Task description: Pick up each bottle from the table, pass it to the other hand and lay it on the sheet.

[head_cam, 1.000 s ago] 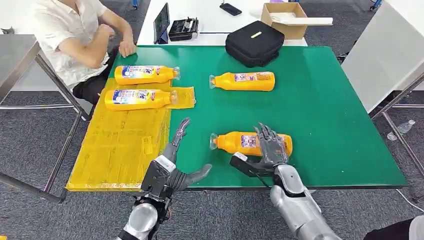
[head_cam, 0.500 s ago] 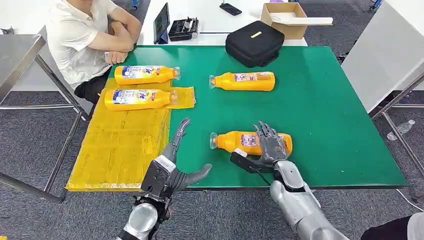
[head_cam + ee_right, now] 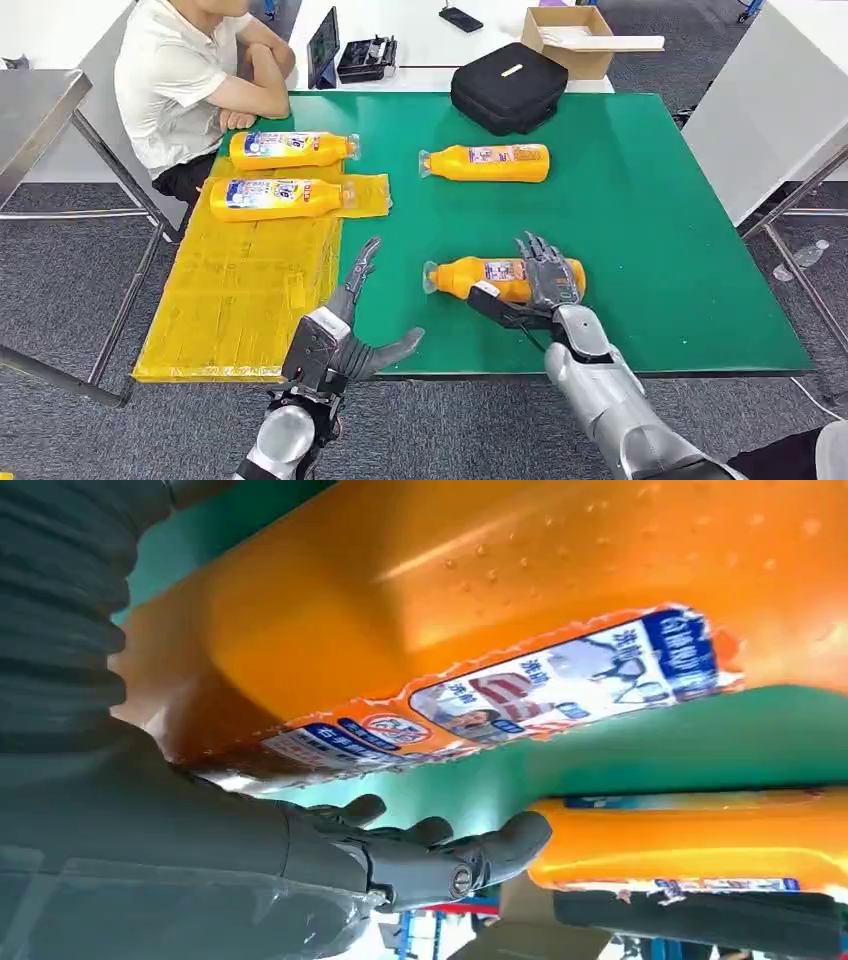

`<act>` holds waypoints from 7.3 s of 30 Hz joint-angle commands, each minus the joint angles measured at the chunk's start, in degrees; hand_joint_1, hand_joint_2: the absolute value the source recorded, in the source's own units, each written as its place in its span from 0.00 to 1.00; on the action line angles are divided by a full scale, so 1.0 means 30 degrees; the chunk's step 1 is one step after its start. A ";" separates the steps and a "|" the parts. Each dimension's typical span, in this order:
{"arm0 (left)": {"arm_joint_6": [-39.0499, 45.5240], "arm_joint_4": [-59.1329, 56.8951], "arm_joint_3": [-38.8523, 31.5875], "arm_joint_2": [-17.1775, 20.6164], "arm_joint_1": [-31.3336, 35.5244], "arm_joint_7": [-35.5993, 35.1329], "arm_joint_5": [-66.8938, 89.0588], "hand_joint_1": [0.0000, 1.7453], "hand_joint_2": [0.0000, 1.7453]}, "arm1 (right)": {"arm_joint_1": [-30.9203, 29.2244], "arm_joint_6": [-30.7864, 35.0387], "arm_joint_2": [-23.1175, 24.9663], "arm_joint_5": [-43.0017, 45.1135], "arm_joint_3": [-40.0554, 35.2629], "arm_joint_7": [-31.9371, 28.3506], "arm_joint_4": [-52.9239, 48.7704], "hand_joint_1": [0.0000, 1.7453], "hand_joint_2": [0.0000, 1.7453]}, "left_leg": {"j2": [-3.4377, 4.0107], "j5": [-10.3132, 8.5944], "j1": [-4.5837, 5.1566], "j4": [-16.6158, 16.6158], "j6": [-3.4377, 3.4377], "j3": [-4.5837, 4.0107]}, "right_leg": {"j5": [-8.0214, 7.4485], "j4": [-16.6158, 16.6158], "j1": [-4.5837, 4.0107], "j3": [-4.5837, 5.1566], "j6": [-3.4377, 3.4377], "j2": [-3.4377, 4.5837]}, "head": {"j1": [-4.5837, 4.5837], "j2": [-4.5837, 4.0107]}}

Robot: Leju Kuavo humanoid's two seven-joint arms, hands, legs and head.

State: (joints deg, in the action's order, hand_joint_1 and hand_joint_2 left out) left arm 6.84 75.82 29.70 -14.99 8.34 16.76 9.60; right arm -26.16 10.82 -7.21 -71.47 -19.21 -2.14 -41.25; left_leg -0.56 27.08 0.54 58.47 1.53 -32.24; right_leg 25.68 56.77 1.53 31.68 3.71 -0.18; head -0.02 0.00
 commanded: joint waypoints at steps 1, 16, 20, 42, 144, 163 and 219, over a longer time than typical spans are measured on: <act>-0.0056 -0.1099 0.0256 -0.0133 0.0658 -0.0086 -0.0088 0.00 1.00 | -0.0625 -0.0266 -0.0205 0.0013 -0.0181 -0.0005 0.2212 0.00 1.00 | -0.0023 -0.0013 -0.0037 -0.0004 -0.0038 0.0007 | -0.0013 -0.0027 -0.0041 -0.0032 -0.0061 -0.0034 | 0.0000 0.0000; -0.0199 -0.1031 0.0335 0.0035 0.0369 -0.0330 -0.0147 0.00 1.00 | 0.0490 -0.1952 -0.1439 0.0201 -0.0770 -0.0374 0.0926 0.00 1.00 | -0.0055 -0.0018 -0.0017 -0.0018 -0.0021 0.0085 | -0.0005 -0.0039 -0.0020 -0.0112 -0.0039 -0.0060 | 0.0000 0.0000; -0.0212 -0.1025 0.0327 0.0035 0.0387 -0.0333 -0.0147 0.00 1.00 | 0.0376 -0.2298 -0.1579 0.0384 -0.0781 -0.0469 0.1076 0.00 1.00 | -0.0065 -0.0035 -0.0046 -0.0024 -0.0039 0.0092 | -0.0029 -0.0076 -0.0053 -0.0128 -0.0069 -0.0075 | -0.0007 0.0000; -0.0156 -0.1384 0.0397 -0.0336 0.0666 -0.0151 -0.0039 0.00 1.00 | 0.1080 -0.3606 -0.1763 0.5718 0.0359 -0.3158 0.0895 1.00 1.00 | -0.0056 -0.0025 -0.0048 -0.0012 -0.0023 0.0223 | -0.0022 -0.0080 -0.0054 -0.0248 -0.0052 -0.0061 | 0.0000 0.0000; 0.5332 -0.4539 -0.3410 -0.0625 0.4084 0.5918 -0.7180 1.00 1.00 | 0.4058 -0.5096 0.2745 1.7924 -0.3601 -0.8067 -0.7518 0.00 0.00 | 0.0034 -0.0033 -0.0049 -0.0003 -0.0020 -0.0118 | -0.0058 -0.0005 -0.0061 0.0104 -0.0078 0.0033 | 0.0007 0.0000; 1.1053 -0.7355 -0.8165 0.0199 0.6378 0.3893 0.8814 1.00 1.00 | 0.3705 -0.3415 0.3487 1.7457 -0.0807 -0.8570 -0.7858 0.00 1.00 | 0.0065 -0.0054 -0.0047 -0.0007 -0.0028 -0.0113 | -0.0071 0.0003 -0.0058 0.0118 -0.0087 0.0061 | 0.0007 0.0000; -0.3357 -2.0151 -0.5071 0.3931 1.2331 -0.3570 1.9670 0.00 1.00 | 0.3823 -0.3798 0.3359 1.6979 0.2118 -1.0545 -0.6025 0.00 1.00 | 0.0068 -0.0109 -0.0089 -0.0032 -0.0096 -0.0053 | -0.0088 -0.0011 -0.0088 0.0046 -0.0106 0.0071 | 0.0007 0.0000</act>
State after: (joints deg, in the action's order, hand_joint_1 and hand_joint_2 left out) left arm -2.19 20.50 15.21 -2.60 45.52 6.36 68.50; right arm -12.08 -0.33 2.62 -20.48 -14.10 -33.64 -63.82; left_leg -0.54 26.77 0.35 58.45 1.32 -32.50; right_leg 25.50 56.85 1.35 31.90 3.56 -0.11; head 0.00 0.00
